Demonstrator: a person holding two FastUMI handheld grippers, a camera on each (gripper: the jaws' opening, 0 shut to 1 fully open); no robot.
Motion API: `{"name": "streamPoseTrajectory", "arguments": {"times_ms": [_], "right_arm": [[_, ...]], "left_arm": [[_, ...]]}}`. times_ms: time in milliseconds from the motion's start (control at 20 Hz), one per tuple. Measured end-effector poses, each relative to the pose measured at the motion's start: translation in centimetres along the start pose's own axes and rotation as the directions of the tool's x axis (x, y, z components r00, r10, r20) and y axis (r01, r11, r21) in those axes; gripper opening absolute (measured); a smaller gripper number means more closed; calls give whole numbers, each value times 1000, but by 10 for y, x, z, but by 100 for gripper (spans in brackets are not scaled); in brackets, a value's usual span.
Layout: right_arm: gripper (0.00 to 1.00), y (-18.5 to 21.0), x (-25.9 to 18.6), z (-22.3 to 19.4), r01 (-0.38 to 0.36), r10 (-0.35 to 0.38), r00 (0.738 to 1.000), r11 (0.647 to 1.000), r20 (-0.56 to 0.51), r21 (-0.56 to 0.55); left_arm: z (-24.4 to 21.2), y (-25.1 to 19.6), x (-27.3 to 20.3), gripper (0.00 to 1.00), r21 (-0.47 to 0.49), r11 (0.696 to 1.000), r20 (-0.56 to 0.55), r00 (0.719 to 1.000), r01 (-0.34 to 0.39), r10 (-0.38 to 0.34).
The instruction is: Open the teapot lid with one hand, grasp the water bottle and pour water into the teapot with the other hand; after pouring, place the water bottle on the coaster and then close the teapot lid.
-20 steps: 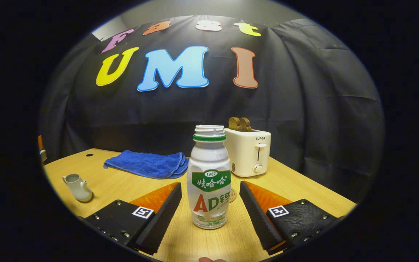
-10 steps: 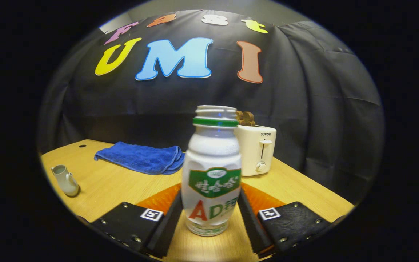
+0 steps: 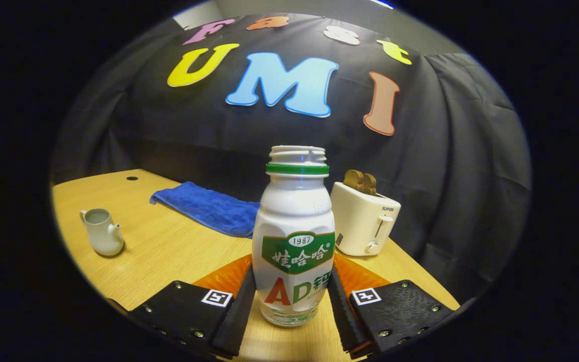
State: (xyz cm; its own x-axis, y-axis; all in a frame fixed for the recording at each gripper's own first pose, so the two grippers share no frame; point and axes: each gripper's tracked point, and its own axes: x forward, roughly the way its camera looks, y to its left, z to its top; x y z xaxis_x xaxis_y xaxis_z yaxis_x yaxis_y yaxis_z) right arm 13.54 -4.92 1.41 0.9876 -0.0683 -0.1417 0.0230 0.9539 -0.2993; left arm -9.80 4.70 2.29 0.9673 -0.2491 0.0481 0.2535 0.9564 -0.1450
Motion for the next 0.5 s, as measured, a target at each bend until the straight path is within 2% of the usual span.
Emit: {"name": "streamPoseTrajectory", "arguments": {"times_ms": [200,500], "right_arm": [[71,21,-12,14,-5,10,1000,980,22,-198],[72,65,-18,28,-31,64,996,890,57,-455]], "left_arm": [[0,-11,-18,14,8,1000,7,1000,27,-27],[-6,-5,-45,14,61,998,6,1000,-1,1]]}}
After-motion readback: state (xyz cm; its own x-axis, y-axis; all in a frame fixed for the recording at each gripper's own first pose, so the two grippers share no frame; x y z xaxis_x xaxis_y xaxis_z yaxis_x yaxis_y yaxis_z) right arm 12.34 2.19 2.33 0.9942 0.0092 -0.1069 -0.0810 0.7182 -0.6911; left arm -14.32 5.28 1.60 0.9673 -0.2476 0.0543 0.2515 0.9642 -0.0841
